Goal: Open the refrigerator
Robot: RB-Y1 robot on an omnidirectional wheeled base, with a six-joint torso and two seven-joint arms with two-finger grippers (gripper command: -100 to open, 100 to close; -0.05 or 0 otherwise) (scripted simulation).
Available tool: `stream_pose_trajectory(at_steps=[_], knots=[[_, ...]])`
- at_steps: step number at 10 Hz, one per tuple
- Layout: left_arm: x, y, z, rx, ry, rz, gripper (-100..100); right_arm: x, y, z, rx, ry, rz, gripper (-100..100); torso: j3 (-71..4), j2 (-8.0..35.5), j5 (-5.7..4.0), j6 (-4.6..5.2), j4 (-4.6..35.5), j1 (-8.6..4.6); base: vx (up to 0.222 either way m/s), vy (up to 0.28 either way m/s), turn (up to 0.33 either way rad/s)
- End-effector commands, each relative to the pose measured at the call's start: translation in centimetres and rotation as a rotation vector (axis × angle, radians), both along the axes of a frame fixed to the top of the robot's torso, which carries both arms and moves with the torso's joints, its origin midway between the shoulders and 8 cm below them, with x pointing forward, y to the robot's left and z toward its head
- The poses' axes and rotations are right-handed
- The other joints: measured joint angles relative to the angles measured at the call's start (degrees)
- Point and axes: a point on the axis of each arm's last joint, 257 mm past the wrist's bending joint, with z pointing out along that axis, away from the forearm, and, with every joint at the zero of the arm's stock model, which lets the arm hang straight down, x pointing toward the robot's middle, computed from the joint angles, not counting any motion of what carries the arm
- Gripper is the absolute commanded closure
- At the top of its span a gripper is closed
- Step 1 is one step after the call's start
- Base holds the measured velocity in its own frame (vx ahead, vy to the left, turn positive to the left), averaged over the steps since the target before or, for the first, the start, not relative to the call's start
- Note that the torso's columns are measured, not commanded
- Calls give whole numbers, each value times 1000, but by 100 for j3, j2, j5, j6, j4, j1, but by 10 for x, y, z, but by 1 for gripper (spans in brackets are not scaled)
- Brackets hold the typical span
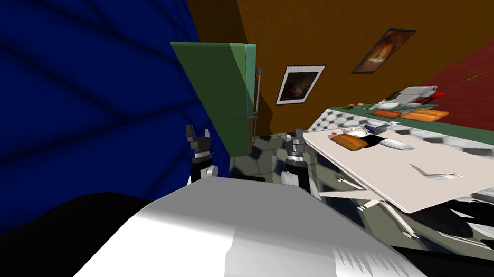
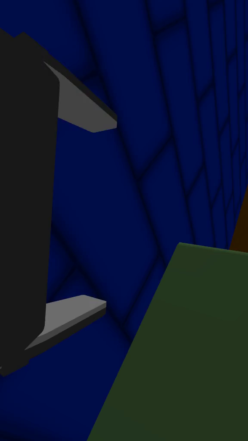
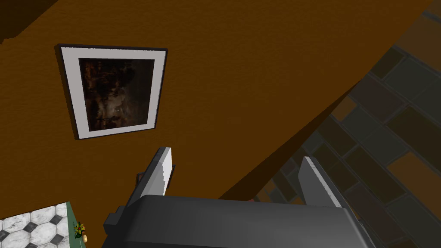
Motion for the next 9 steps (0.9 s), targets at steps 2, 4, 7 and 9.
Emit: stream_pose_trajectory(at_steps=[2, 4, 7, 9], knots=[[0, 0, 0, 0, 0, 0, 0, 0, 0, 0, 0, 0, 0, 0, -1200, 597, 0, 0, 600, 0, 0, 0, 0], [0, 0, 0, 0, 0, 0, 0, 0, 0, 0, 0, 0, 0, 0, -2850, 1422, 0, 0, 1424, 0, 0, 0, 0], [0, 0, 0, 0, 0, 0, 0, 0, 0, 0, 0, 0, 0, 0, -5381, 2693, 0, 0, 2691, 0, 0, 0, 0], [0, 0, 0, 0, 0, 0, 0, 0, 0, 0, 0, 0, 0, 0, -7073, 3539, 0, 0, 3537, 0, 0, 0, 0]])
